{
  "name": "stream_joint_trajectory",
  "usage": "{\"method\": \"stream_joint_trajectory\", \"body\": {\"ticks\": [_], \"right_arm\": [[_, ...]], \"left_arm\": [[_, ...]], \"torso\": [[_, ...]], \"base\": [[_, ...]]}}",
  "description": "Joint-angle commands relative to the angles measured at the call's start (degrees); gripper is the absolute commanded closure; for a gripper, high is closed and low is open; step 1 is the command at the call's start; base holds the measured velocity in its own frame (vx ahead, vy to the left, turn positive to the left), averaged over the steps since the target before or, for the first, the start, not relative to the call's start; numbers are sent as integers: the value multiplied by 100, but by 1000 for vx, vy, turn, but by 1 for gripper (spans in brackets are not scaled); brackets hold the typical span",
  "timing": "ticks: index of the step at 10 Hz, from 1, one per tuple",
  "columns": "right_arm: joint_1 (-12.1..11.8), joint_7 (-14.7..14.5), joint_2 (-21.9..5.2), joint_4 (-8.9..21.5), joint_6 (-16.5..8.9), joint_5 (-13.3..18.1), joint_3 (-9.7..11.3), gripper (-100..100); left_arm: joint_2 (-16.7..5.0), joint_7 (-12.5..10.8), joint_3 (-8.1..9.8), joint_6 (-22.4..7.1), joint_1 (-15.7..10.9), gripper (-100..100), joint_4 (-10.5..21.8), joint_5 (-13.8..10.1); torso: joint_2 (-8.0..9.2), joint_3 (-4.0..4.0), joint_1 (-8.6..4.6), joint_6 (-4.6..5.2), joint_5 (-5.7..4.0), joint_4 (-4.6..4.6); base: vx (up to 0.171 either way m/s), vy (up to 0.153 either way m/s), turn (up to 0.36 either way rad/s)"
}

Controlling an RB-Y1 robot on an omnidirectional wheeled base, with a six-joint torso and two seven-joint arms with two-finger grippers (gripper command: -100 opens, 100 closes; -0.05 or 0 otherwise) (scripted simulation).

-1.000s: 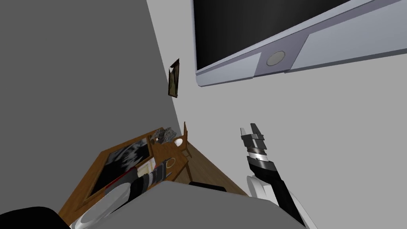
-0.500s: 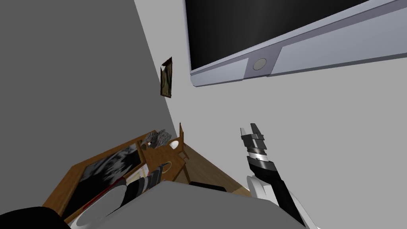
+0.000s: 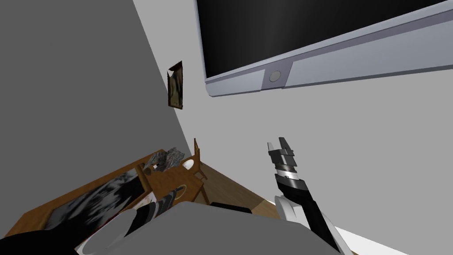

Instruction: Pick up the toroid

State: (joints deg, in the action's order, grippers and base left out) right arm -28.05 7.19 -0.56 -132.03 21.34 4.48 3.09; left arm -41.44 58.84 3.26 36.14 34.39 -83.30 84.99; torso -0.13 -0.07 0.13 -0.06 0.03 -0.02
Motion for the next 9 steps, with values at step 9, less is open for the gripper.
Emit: {"method": "stream_joint_trajectory", "body": {"ticks": [9], "right_arm": [[-2, 0, -1, 0, 0, 0, -1, 0]], "left_arm": [[-438, 1175, 14, 299, 171, -100, 801, 1366]], "torso": [[-1, 0, 8, -8, 3, 0]], "base": [[-20, 27, -262]]}}
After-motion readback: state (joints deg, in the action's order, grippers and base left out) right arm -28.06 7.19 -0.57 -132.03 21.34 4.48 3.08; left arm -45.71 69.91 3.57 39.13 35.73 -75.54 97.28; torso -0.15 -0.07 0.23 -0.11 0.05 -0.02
